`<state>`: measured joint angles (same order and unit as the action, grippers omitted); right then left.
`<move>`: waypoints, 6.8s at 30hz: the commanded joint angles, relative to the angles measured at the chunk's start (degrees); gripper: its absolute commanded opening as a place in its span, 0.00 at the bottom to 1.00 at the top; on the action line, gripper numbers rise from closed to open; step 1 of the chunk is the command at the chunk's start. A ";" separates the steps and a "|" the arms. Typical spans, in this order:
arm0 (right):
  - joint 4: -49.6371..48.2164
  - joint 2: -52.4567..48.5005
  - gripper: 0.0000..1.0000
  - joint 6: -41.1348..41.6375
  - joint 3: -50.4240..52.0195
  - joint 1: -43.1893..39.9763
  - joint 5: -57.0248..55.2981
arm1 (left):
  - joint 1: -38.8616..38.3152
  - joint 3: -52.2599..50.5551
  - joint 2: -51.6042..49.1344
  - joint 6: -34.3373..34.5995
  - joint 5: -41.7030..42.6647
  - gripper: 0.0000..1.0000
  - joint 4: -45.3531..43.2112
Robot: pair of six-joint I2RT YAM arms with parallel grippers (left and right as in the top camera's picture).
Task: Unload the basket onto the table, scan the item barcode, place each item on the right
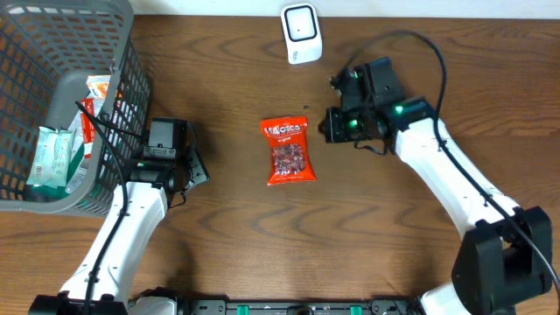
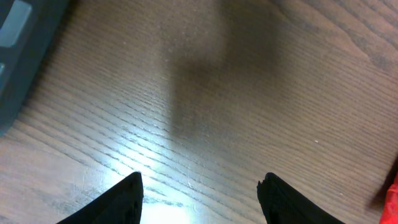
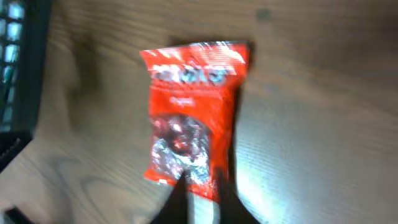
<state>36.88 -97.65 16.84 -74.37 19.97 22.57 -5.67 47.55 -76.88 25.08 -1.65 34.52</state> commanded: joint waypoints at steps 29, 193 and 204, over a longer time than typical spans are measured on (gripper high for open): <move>-11.45 -15.28 0.66 -9.22 6.80 -10.95 32.92 | -19.19 0.42 -18.01 0.74 28.02 0.07 -33.33; -27.87 -3.52 0.01 -8.35 28.00 -25.00 27.43 | -16.72 -0.55 -0.28 -2.10 -3.98 0.31 -5.25; -1.97 8.11 0.01 -10.40 24.68 -22.27 5.66 | -16.72 -0.55 -0.28 -2.10 -3.98 0.31 -5.29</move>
<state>31.03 -89.54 7.09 -49.78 -4.12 39.68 -22.59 47.51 -76.73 23.77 -4.69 29.08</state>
